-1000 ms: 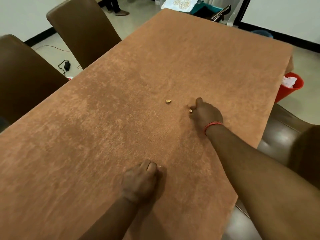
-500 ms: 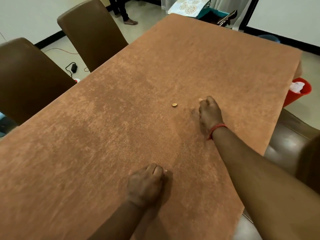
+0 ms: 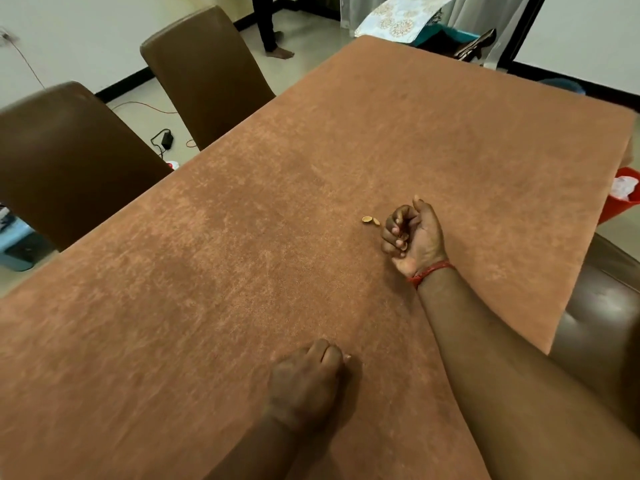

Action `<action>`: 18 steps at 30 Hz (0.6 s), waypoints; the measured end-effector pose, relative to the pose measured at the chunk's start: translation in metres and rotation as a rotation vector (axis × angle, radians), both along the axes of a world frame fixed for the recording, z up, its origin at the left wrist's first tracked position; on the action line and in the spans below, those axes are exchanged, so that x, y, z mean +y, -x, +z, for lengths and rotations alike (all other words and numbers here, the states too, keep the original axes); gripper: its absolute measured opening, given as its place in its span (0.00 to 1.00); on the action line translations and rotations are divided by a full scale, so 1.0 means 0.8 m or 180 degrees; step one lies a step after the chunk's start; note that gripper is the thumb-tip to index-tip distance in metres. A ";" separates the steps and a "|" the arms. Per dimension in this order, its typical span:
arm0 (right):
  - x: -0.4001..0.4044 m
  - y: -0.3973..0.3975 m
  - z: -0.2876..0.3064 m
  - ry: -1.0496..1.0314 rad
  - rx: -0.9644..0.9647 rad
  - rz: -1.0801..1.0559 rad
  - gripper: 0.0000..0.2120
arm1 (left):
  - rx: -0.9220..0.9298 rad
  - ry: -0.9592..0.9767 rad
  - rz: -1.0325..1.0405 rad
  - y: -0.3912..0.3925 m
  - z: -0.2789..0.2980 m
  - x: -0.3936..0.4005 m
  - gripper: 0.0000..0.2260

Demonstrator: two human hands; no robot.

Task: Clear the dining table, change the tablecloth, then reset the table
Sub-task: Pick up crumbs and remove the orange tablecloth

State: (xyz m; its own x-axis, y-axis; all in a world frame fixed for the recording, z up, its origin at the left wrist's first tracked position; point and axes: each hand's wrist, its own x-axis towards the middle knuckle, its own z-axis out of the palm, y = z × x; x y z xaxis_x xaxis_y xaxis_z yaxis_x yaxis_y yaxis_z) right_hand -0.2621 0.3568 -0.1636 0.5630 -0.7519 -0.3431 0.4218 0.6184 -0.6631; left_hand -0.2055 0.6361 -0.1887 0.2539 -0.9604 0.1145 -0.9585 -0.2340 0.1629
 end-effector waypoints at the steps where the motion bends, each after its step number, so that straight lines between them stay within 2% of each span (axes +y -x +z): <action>1: -0.002 -0.007 0.002 0.0253 0.0682 -0.0220 0.23 | 0.0044 0.0008 0.0001 -0.001 -0.001 0.000 0.09; 3: -0.011 -0.018 0.000 0.1456 0.2404 -0.0416 0.23 | 0.0104 0.0012 -0.0001 -0.003 -0.007 0.001 0.06; 4: -0.016 -0.022 -0.001 0.2194 0.3203 -0.0210 0.20 | 0.0114 0.0012 -0.0009 -0.004 -0.009 0.002 0.05; 5: -0.019 -0.025 -0.001 0.2837 0.3796 0.0196 0.16 | 0.0114 0.0005 -0.0032 -0.005 -0.010 0.002 0.04; 7: -0.021 -0.035 0.000 0.3690 0.4560 0.1100 0.14 | 0.0090 -0.0010 -0.0065 -0.004 -0.010 0.002 0.05; 10: -0.020 -0.050 -0.003 0.4518 0.5057 0.1791 0.14 | 0.0106 0.0027 -0.0027 -0.002 -0.005 0.000 0.09; 12: -0.017 -0.055 -0.003 0.4753 0.5185 0.1857 0.12 | 0.0134 0.0053 -0.0026 -0.002 -0.004 0.000 0.09; 16: -0.010 -0.053 -0.009 0.5158 0.5222 0.1832 0.16 | 0.0208 0.0030 -0.0044 -0.003 -0.004 0.000 0.10; 18: -0.009 -0.048 -0.009 0.5199 0.5101 0.1704 0.13 | 0.0238 -0.0056 -0.0063 -0.004 -0.004 0.000 0.09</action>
State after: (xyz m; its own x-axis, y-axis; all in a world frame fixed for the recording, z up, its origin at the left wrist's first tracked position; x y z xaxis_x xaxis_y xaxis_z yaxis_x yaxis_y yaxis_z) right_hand -0.2238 0.3499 -0.1707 0.7222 -0.6905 -0.0412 -0.6917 -0.7203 -0.0532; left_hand -0.2024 0.6364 -0.1922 0.2422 -0.9670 0.0790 -0.9483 -0.2187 0.2302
